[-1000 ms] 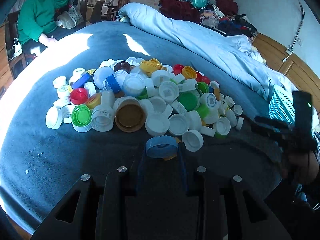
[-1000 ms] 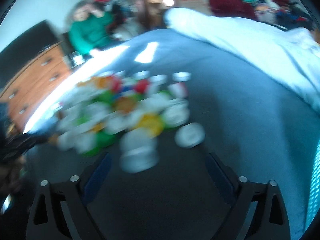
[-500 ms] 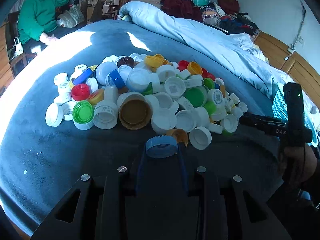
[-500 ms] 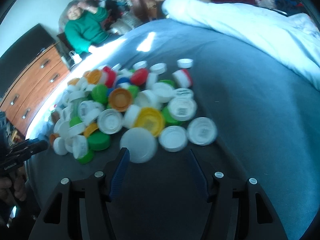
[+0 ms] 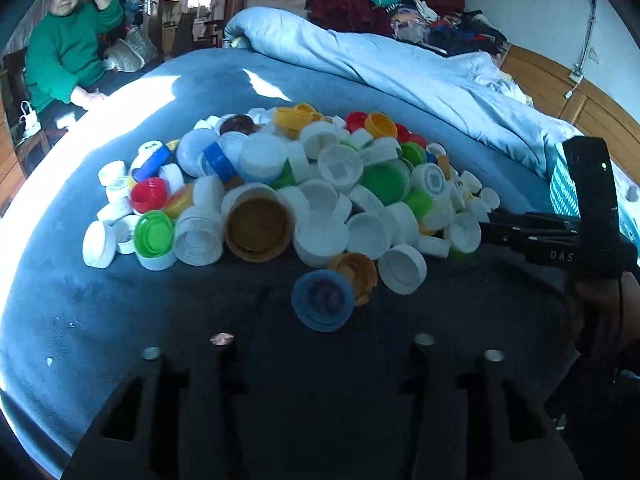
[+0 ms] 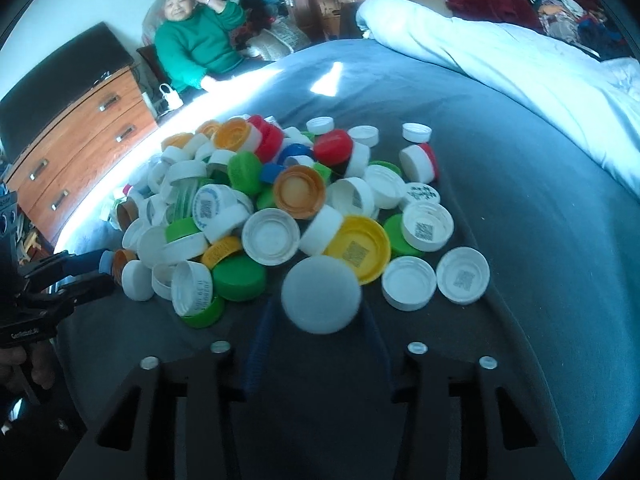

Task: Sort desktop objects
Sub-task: 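Grasp a white cap with the right tool while the left tool lifts the blue cap, then carry both caps over the light-blue colander and open both tools to drop them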

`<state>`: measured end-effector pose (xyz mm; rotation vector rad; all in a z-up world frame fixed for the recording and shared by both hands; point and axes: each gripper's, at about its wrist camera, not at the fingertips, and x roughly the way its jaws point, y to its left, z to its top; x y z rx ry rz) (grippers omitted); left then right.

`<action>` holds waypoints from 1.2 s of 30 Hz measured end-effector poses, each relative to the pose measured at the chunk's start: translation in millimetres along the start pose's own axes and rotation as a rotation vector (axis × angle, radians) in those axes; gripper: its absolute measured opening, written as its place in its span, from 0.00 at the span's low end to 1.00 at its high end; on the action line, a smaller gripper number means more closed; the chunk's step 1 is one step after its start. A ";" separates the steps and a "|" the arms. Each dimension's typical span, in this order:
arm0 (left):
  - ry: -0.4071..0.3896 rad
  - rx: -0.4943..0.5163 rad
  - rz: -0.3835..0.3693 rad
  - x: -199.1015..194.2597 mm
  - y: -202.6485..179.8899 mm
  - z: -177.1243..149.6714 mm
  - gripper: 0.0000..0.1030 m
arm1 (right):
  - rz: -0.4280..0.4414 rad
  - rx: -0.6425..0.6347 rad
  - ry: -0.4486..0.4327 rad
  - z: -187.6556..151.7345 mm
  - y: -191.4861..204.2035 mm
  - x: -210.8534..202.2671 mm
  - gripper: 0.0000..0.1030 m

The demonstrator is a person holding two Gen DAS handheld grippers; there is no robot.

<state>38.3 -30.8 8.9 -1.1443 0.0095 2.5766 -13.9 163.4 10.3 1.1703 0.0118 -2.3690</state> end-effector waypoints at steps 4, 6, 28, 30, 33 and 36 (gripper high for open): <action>0.007 -0.003 -0.011 1.6 0.1 -1.0 0.36 | -0.006 0.026 -0.022 3.7 -1.2 0.8 0.47; 0.013 -0.021 -0.017 3.6 2.2 -2.1 0.36 | -0.017 0.006 -0.012 4.6 1.6 4.8 0.49; -0.155 0.056 -0.012 -92.3 -68.1 91.9 0.25 | -0.153 -0.041 -0.202 59.5 45.4 -158.5 0.42; -0.162 0.084 -0.047 -95.1 -89.7 107.0 0.25 | -0.212 -0.048 -0.231 62.4 37.1 -180.3 0.42; -0.176 0.129 -0.097 -96.9 -123.8 128.1 0.25 | -0.275 -0.015 -0.267 63.3 14.2 -214.6 0.42; -0.177 0.176 -0.143 -96.4 -160.0 146.8 0.25 | -0.336 0.030 -0.288 60.7 -13.2 -245.7 0.42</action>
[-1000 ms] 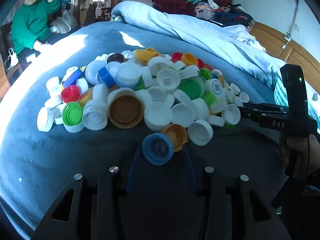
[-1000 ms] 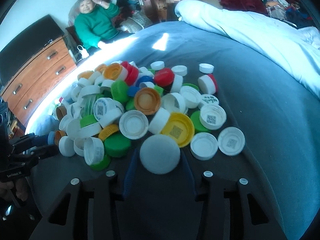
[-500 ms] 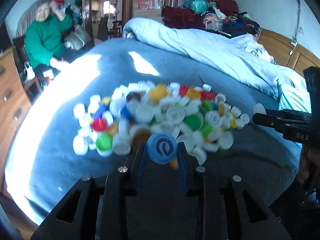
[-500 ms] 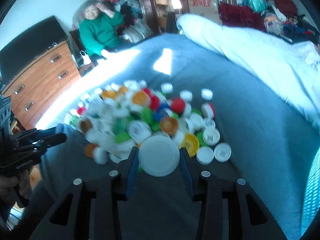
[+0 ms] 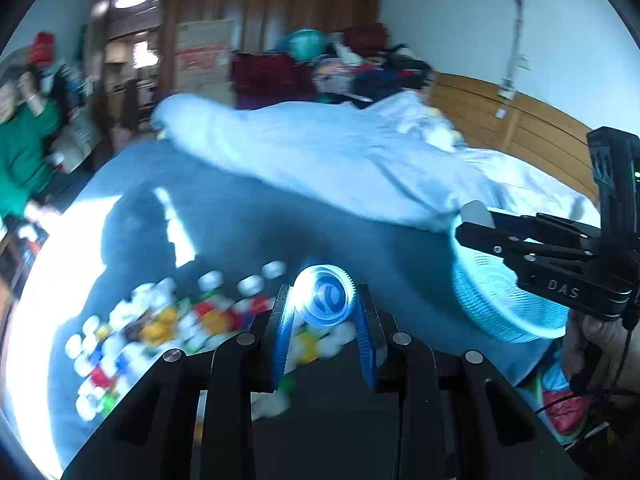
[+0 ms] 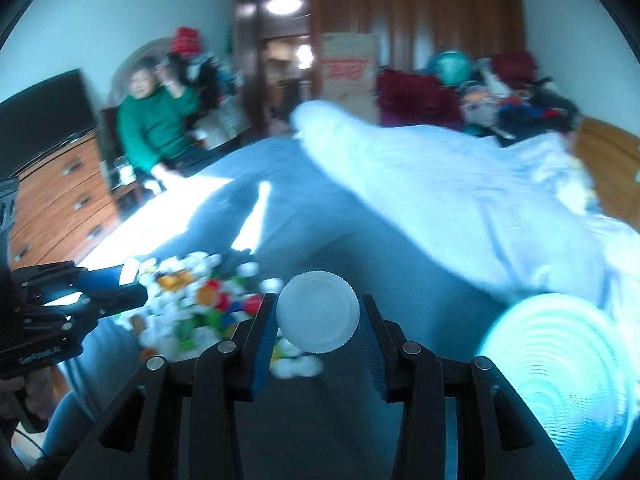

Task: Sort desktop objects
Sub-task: 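Carry both caps over the light-blue colander and open both tools to drop them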

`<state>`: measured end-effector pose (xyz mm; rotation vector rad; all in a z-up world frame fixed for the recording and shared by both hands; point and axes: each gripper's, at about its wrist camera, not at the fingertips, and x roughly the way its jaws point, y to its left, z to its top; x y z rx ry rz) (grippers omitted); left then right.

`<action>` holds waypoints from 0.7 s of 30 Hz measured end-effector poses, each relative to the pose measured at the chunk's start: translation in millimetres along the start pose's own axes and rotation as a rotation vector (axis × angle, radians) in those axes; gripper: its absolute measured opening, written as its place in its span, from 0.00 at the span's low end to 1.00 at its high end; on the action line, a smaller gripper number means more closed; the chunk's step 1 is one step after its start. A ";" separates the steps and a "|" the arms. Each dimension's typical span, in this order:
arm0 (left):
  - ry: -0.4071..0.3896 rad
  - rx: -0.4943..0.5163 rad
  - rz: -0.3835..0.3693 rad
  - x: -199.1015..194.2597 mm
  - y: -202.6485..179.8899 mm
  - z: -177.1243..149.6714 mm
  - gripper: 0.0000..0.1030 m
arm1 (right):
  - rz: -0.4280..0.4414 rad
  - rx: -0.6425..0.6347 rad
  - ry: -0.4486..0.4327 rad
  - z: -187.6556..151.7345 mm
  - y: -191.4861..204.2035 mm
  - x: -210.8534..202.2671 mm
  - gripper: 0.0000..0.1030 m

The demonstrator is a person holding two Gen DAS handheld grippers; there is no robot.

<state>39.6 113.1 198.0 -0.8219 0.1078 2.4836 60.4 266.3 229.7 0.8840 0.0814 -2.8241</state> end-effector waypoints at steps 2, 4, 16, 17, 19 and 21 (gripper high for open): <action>0.003 0.043 -0.027 8.1 -27.3 15.4 0.25 | -0.041 0.028 -0.011 0.8 -24.4 -14.1 0.42; 0.015 0.087 -0.051 18.6 -55.6 30.2 0.25 | -0.080 0.062 -0.012 -0.2 -50.4 -25.6 0.42; 0.185 0.230 -0.222 98.7 -226.0 83.4 0.25 | -0.339 0.303 0.106 -52.0 -206.7 -74.5 0.43; 0.200 0.237 -0.229 103.9 -238.0 83.1 0.25 | -0.343 0.322 0.114 -56.4 -215.0 -76.2 0.43; 0.218 0.261 -0.225 112.2 -262.8 83.8 0.25 | -0.348 0.341 0.123 -64.1 -227.2 -80.6 0.43; 0.227 0.271 -0.238 116.3 -271.8 81.4 0.25 | -0.343 0.341 0.128 -68.1 -230.1 -83.7 0.43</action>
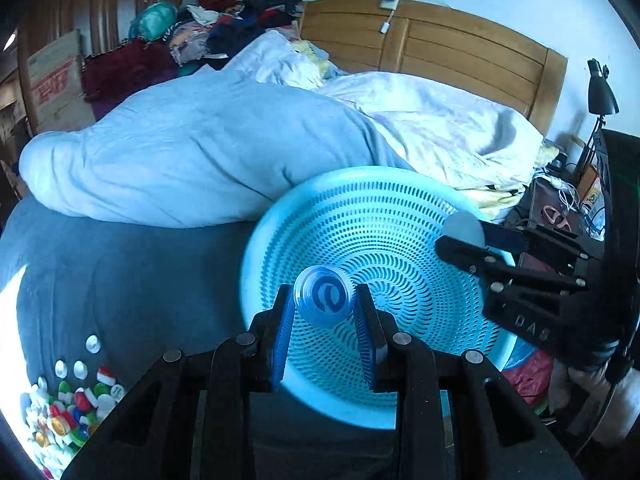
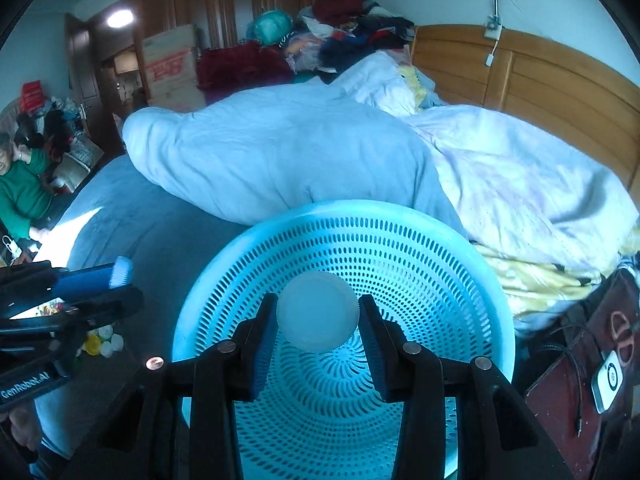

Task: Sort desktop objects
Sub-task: 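Carry both caps over the light-blue colander and open both tools to drop them, then move both open tools back over the cap pile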

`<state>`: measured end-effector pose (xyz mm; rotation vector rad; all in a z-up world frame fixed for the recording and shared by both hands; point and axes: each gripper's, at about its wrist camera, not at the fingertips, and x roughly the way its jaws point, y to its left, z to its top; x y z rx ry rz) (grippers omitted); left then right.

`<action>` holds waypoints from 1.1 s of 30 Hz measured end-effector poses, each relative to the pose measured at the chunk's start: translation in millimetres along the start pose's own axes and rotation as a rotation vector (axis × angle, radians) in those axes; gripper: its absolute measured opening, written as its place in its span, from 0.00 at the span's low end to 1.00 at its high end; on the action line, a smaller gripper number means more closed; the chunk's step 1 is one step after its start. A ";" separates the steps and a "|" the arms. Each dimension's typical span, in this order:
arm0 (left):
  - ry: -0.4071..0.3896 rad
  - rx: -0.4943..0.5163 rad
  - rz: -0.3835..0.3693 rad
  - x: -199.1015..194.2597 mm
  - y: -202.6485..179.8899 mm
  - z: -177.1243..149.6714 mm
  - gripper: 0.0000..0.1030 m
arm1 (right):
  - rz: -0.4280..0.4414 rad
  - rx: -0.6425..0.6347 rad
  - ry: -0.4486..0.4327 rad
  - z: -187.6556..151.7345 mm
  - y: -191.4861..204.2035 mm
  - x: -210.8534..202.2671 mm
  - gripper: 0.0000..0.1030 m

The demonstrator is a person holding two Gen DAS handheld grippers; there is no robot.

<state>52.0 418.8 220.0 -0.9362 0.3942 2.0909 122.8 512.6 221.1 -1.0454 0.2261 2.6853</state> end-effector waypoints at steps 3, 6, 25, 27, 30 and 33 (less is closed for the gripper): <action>0.004 0.002 -0.007 1.3 -6.6 -2.9 0.25 | 0.010 -0.001 0.002 -2.7 -0.3 -1.4 0.42; 0.013 0.001 -0.006 8.1 -8.4 -2.7 0.25 | 0.017 -0.003 -0.001 -2.2 -1.2 -2.0 0.43; 0.004 -0.005 0.010 21.1 -15.8 0.7 0.26 | 0.028 0.001 0.002 -8.0 -6.0 8.6 0.43; -0.022 -0.017 0.025 19.8 -12.6 0.4 0.44 | -0.001 0.006 -0.019 -9.1 -7.4 5.0 0.61; -0.112 -0.056 0.105 6.8 -1.1 -5.2 0.77 | -0.030 0.012 -0.063 -9.1 -9.4 -4.7 0.82; -0.145 -0.092 0.115 -4.0 20.5 -19.7 0.77 | -0.013 0.005 -0.092 -9.2 -2.4 -12.8 0.84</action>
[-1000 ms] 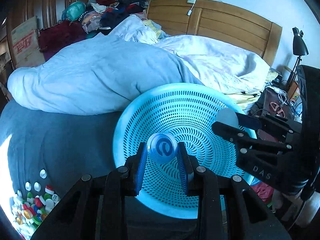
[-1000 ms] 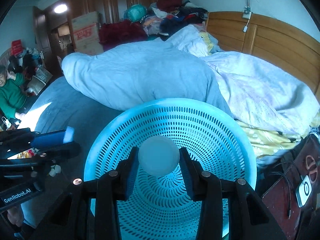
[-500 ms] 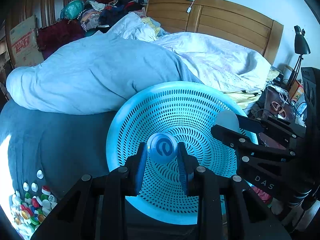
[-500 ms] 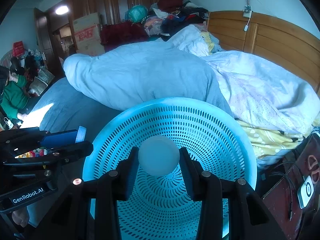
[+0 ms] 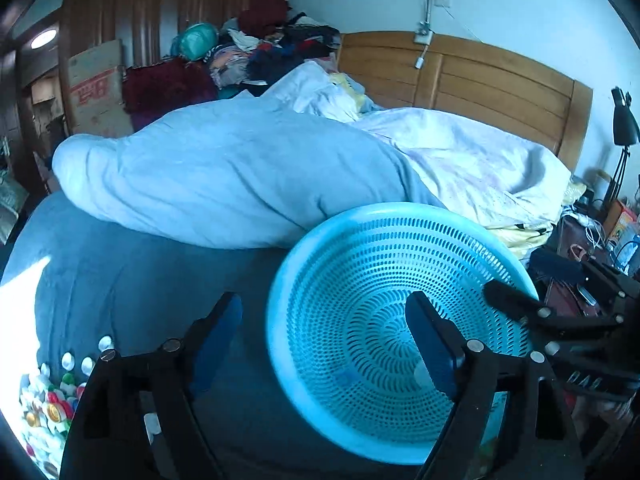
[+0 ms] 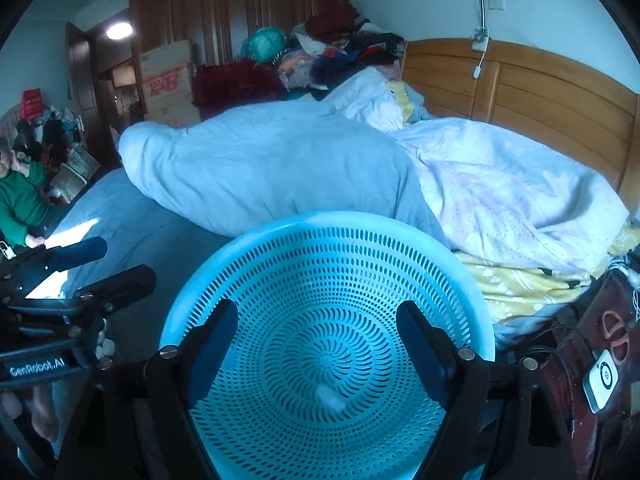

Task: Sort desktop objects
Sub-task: 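Move both open tools back over the cap pile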

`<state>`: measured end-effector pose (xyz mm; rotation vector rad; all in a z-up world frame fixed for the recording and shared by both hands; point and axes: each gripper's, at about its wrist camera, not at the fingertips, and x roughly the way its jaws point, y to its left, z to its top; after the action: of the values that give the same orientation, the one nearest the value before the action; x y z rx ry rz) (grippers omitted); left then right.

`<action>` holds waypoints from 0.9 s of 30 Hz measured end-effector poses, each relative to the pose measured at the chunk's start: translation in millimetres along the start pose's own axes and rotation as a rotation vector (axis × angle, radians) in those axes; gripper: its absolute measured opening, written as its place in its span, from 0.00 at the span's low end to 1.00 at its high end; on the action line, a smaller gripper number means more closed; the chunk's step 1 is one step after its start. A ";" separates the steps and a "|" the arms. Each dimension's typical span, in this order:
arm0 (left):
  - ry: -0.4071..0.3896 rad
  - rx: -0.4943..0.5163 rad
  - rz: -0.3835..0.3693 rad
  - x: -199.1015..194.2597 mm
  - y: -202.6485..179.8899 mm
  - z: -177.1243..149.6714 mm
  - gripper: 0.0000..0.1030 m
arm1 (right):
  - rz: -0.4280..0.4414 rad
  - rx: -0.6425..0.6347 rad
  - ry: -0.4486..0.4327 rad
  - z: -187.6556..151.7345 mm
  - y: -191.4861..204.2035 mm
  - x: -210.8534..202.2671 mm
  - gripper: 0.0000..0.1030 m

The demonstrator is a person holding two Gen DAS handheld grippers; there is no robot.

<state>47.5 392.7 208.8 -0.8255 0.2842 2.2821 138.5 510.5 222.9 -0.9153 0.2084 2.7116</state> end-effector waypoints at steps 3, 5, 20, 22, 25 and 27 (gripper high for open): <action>-0.030 -0.045 0.050 -16.8 42.3 -25.3 0.77 | 0.056 -0.027 -0.023 -0.4 23.7 -4.1 0.87; -0.046 -0.088 0.092 -33.6 80.4 -50.4 0.77 | 0.114 -0.054 -0.048 -1.6 44.1 -7.5 0.87; 0.100 -0.393 0.365 -106.4 285.3 -291.9 0.76 | 0.453 -0.315 0.159 -86.3 230.1 41.2 0.82; 0.089 -0.406 0.369 -108.9 294.1 -301.1 0.76 | 0.470 -0.337 0.184 -94.4 245.3 49.4 0.82; 0.102 -0.423 0.362 -104.3 305.0 -309.2 0.70 | 0.486 -0.360 0.204 -102.3 265.0 55.0 0.82; 0.122 -0.433 0.341 -99.8 310.5 -313.5 0.59 | 0.500 -0.368 0.212 -104.2 275.1 57.3 0.79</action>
<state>47.1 -18.9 21.2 -1.2144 -0.0252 2.6646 72.0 237.3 119.1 -1.4226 -0.0321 3.1705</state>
